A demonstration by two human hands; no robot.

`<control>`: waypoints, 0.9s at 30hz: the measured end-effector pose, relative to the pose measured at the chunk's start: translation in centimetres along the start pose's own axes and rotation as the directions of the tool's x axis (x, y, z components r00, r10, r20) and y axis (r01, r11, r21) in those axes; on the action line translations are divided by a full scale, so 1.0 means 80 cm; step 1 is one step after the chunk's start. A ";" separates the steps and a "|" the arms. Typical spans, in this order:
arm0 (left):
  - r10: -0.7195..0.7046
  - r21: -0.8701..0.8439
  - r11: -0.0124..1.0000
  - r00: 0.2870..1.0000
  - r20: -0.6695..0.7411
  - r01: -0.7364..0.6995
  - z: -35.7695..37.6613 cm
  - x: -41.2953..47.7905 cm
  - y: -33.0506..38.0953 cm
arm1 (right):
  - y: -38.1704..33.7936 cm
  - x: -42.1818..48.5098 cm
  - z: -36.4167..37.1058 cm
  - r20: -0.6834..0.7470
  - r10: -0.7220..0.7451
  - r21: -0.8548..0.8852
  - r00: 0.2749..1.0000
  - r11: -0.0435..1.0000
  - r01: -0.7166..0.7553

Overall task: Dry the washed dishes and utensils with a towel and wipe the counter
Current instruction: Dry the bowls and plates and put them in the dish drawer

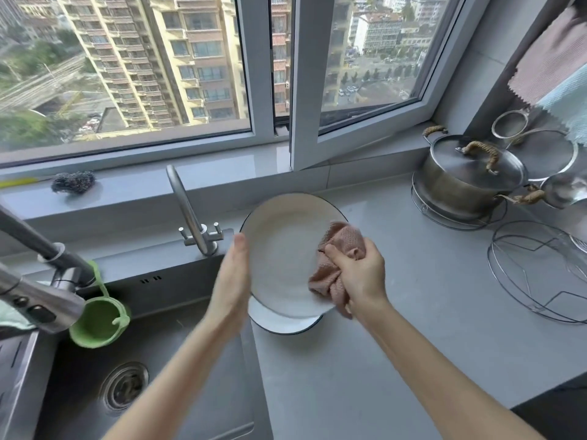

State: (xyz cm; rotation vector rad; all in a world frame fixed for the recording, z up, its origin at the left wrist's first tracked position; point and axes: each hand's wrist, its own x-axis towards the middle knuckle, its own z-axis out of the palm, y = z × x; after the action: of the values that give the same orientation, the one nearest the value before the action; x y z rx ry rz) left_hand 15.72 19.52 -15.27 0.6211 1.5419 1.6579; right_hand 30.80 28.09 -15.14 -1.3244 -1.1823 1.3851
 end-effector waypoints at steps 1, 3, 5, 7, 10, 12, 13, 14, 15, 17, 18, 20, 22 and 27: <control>-0.028 0.025 0.999 0.991 0.134 0.025 -0.012 0.010 0.014 | -0.012 0.004 -0.010 0.137 -0.108 -0.095 0.985 0.988 0.122; -0.068 0.202 0.979 0.931 0.358 -0.006 -0.020 0.024 0.040 | -0.040 0.007 -0.020 0.476 -0.222 -0.299 0.851 0.869 0.394; -0.059 0.448 0.861 0.828 0.558 -0.240 -0.009 0.023 0.048 | -0.059 0.005 -0.014 0.694 -0.188 -0.392 0.695 0.710 0.584; 0.039 0.573 0.720 0.847 0.530 -0.392 0.000 0.019 0.038 | -0.063 0.004 -0.007 0.742 -0.164 -0.422 0.650 0.640 0.642; 0.189 0.558 0.736 0.908 0.373 -0.382 0.002 0.006 0.023 | -0.060 0.005 -0.006 0.699 -0.228 -0.401 0.678 0.660 0.635; 0.226 0.539 0.775 0.941 0.254 -0.331 0.005 -0.002 0.014 | -0.058 0.008 -0.007 0.615 -0.251 -0.416 0.748 0.702 0.578; 0.223 0.517 0.808 0.959 0.176 -0.283 0.005 -0.005 0.011 | -0.057 0.009 -0.009 0.554 -0.257 -0.432 0.792 0.724 0.538; 0.209 0.479 0.849 0.974 0.081 -0.222 0.006 -0.007 0.009 | -0.052 0.011 -0.011 0.476 -0.250 -0.450 0.843 0.754 0.478; 0.162 0.401 0.906 0.986 -0.036 -0.134 0.007 -0.007 0.007 | -0.046 0.012 -0.013 0.384 -0.236 -0.450 0.893 0.796 0.404; 0.013 0.180 0.983 0.971 -0.238 0.031 0.008 0.000 0.007 | -0.028 0.007 -0.013 0.189 -0.171 -0.393 0.967 0.889 0.234; -0.058 0.080 0.993 0.946 -0.319 0.088 0.009 0.003 0.004 | -0.014 -0.001 -0.008 0.098 -0.121 -0.338 0.988 0.930 0.147; -0.184 -0.065 0.983 0.872 -0.454 0.173 0.024 0.005 -0.007 | 0.012 -0.021 0.010 -0.070 0.008 -0.180 0.997 0.983 -0.021; -0.292 -0.201 0.956 0.777 -0.557 0.215 0.045 -0.002 -0.024 | 0.033 -0.038 0.032 -0.188 0.157 0.007 0.970 0.987 -0.159; -0.225 -0.161 0.971 0.909 -0.351 0.178 0.036 -0.019 -0.050 | 0.042 -0.020 0.016 -0.177 0.187 0.000 0.966 0.982 -0.190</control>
State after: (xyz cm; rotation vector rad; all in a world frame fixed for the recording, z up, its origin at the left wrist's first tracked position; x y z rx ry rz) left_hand 19.70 19.90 -18.54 0.0765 1.6784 1.7606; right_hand 29.72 25.80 -18.13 -1.5712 -0.9718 1.3596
